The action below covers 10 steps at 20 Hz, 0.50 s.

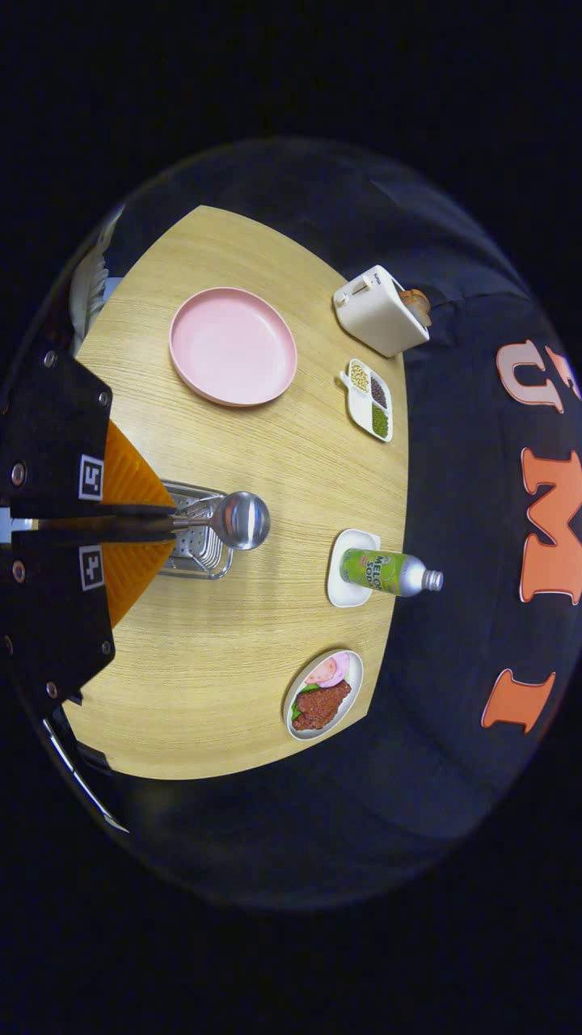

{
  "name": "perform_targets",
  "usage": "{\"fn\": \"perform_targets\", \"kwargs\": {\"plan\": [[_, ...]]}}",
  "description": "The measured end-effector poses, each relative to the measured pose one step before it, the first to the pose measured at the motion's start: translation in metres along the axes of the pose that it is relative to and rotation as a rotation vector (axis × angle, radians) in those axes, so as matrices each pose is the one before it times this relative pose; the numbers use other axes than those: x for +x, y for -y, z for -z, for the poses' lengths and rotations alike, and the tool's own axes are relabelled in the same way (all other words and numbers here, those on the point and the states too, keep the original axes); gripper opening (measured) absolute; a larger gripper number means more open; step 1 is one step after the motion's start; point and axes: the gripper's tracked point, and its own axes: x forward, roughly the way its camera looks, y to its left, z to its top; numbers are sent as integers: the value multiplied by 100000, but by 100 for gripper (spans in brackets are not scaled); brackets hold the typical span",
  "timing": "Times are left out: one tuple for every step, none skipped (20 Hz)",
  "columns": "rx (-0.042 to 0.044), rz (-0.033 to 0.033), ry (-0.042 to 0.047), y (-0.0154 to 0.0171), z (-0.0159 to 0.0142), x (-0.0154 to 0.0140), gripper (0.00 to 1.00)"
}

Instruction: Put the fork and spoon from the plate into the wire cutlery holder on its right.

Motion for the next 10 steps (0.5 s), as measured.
{"fn": "perform_targets", "kwargs": {"plan": [[-362,147,-1718,444,224,-33,6],[-426,-80,-1551,294,321,-92,6],[-552,-553,-1529,93,272,-72,6],[-423,-719,-1739,127,188,4,6],[-154,-652,-1923,17,376,5,6],[-573,-262,-1236,58,58,47,6],[-604,-107,-1535,56,250,159,6],[-189,-322,-1181,13,64,34,6],[-84,-156,-660,46,-108,6,6],[-222,125,-304,42,-168,-71,6]]}}
